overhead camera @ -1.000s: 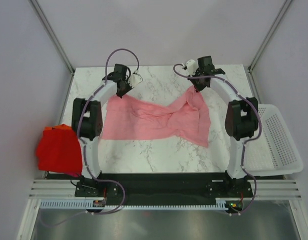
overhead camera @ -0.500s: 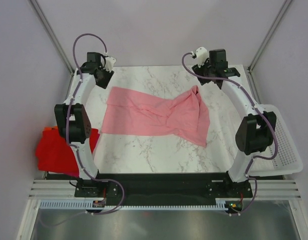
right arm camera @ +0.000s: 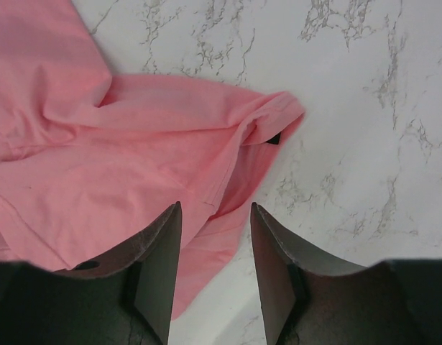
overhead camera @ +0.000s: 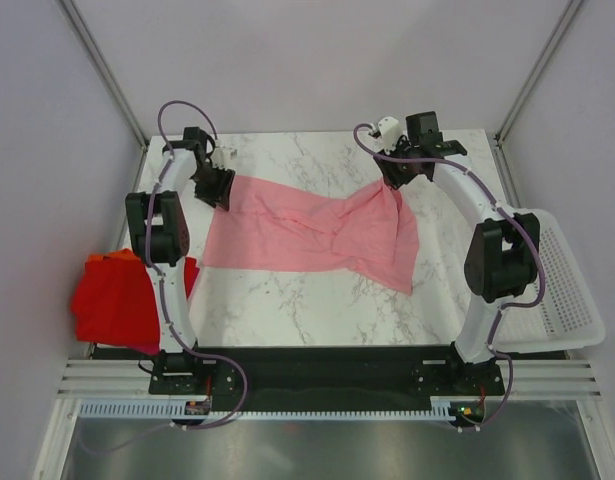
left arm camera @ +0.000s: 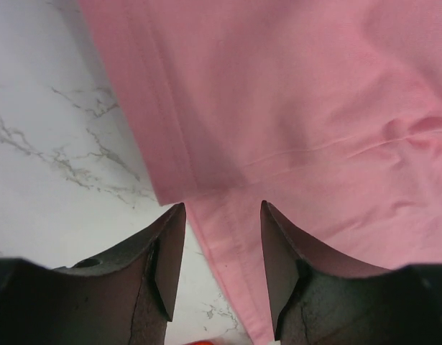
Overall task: Fold and stack the t-shirts
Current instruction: Flatten the tshirt out
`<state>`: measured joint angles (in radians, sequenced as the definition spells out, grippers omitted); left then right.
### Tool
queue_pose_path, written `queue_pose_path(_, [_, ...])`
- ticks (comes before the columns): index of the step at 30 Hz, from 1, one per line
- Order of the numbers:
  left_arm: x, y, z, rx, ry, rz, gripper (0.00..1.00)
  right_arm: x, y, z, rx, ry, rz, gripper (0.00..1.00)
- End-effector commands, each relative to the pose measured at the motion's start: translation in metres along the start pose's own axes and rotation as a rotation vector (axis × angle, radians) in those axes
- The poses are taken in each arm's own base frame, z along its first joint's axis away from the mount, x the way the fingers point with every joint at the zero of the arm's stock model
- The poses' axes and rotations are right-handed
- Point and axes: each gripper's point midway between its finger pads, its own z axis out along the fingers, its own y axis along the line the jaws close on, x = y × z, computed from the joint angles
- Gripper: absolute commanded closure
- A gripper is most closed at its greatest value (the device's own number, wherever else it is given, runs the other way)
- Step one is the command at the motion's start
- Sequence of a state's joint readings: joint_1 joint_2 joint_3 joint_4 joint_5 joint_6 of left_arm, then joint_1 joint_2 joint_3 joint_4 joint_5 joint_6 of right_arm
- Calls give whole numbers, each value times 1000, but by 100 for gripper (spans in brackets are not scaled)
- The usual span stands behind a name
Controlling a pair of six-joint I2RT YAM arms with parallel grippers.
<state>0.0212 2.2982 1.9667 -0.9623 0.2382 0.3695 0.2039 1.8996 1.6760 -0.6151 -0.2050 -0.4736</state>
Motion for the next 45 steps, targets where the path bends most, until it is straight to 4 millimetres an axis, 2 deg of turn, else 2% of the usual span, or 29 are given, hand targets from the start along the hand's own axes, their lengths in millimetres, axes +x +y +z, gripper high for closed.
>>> queue_pose_path(1, [-17, 10, -17, -9, -63, -59, 47, -15, 1, -9, -8, -42, -28, 49])
queue_pose_path(9, [-17, 25, -16, -44, -65, -79, 48, -7, 10, -3, -26, -15, -38, 50])
queue_pose_path(16, [-12, 30, 9, -23, -30, -72, 48, -12, 12, 2, -30, -15, -56, 50])
queue_pose_path(18, [-15, 35, 13, -34, -34, -66, 50, -12, 12, 1, -28, -11, -66, 50])
queue_pose_path(19, [-13, 38, 20, -35, -23, -70, 53, -12, 12, 0, -26, -13, -70, 50])
queue_pose_path(21, [-18, 41, 20, -41, -34, -71, 59, -9, 13, 0, -24, -5, -72, 50])
queue_pose_path(23, [-20, 41, 18, -38, -42, -71, 73, -4, 13, -1, -21, 6, -71, 50])
queue_pose_path(24, [-19, 41, 18, -36, -43, -71, 89, -3, 14, -1, -23, 7, -75, 50])
queue_pose_path(25, [-21, 40, 14, -32, -51, -72, 96, -3, 15, -3, -22, 8, -75, 50])
queue_pose_path(26, [-20, 40, 13, -32, -49, -74, 98, 1, 15, -3, -24, 14, -73, 50])
queue_pose_path(30, [-24, 37, -5, -32, -78, -75, 98, 8, 20, -5, -33, 24, -74, 50])
queue_pose_path(33, [-28, 31, -18, -30, -97, -67, 89, 12, 27, -4, -60, 28, -75, 50])
queue_pose_path(34, [-27, 32, -19, -32, -96, -68, 86, 13, 28, -4, -66, 29, -76, 51])
queue_pose_path(39, [-16, 32, -23, -56, -70, -71, 84, 11, 36, -2, -90, 23, -84, 50])
queue_pose_path(42, [-9, 31, -23, -62, -51, -70, 77, 10, 37, -3, -97, 17, -85, 51])
queue_pose_path(45, [-3, 31, -20, -59, -35, -70, 75, 10, 38, -3, -100, 16, -85, 51])
